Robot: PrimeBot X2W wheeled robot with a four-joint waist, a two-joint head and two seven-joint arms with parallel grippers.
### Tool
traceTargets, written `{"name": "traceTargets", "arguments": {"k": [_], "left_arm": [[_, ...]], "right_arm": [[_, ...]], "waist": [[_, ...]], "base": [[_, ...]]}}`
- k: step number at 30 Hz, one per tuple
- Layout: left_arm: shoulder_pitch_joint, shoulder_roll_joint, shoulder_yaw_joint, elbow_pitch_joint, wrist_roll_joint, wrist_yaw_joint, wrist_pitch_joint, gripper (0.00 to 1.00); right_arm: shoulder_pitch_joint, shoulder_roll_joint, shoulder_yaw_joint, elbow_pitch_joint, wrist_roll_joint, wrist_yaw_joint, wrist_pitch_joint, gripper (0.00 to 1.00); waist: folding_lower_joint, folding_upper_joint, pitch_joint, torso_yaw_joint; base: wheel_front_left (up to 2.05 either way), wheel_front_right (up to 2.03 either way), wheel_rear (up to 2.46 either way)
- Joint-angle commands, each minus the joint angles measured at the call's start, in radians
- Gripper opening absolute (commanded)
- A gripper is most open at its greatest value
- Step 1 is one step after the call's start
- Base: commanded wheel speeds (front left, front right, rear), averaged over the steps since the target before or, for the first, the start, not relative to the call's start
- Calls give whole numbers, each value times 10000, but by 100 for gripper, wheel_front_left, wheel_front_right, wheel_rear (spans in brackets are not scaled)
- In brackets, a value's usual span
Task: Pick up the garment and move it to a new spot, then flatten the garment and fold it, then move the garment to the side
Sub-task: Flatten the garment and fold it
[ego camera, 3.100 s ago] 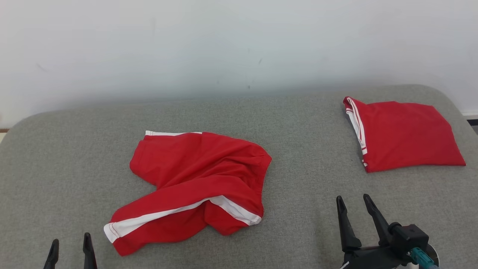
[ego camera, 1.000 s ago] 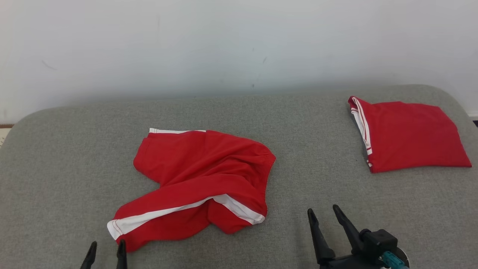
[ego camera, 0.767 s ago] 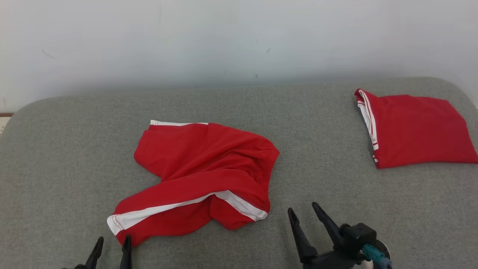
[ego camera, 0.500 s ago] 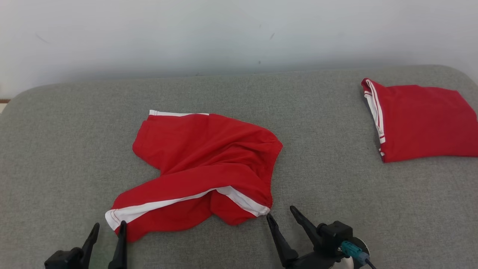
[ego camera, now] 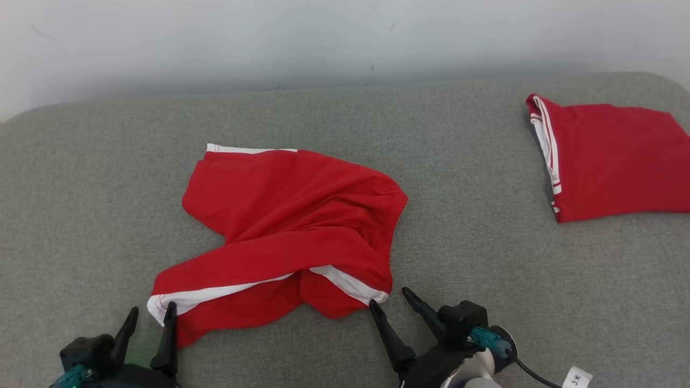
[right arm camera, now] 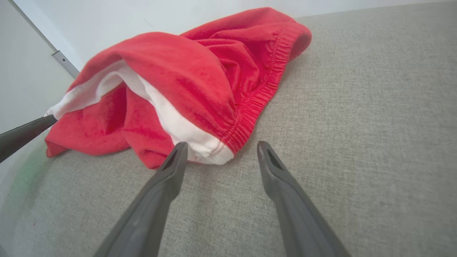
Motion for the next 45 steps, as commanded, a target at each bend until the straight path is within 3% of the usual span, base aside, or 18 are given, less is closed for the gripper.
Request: {"name": "traceTargets", "arguments": {"k": [1, 4, 5, 6, 8, 9, 30, 45], "left_arm": [[-129, 79, -26, 77, -87, 13, -34, 100], [-310, 71, -250, 430, -351, 11, -34, 100], [-365, 82, -325, 551, -448, 10, -34, 100], [-424, 113, -424, 665, -515, 10, -34, 80], [-552, 115, -562, 822, -730, 9, -34, 33], [-595, 132, -639, 910, -820, 9, -34, 0], [200, 437, -1210, -614, -976, 7, -34, 0], [820, 1139, -1778, -3290, -815, 6, -13, 0]], "right_arm": [[-83, 35, 45, 41, 56, -4, -19, 100], [-240, 55, 190, 266, 227, -4, -21, 100], [-315, 66, 255, 357, 290, -4, -19, 87], [-404, 73, 305, 389, 342, -4, -21, 74], [-489, 85, 397, 464, 429, -4, -19, 0], [-512, 84, 424, 490, 452, -4, -19, 0], [-235, -6, -96, -210, 342, -4, -19, 0], [-848, -1132, -76, -1248, 815, -4, 54, 0]], "waist": [[-1, -1, 71, -1], [-1, -1, 201, 28], [-1, -1, 232, 39], [-1, -1, 271, 50], [-1, -1, 324, 78], [-1, -1, 345, 90], [-1, -1, 30, 18], [-1, -1, -683, 113]], "base": [[0, 0, 0], [0, 0, 0], [0, 0, 0], [0, 0, 0], [0, 0, 0], [0, 0, 0], [0, 0, 0], [0, 0, 0]]}}
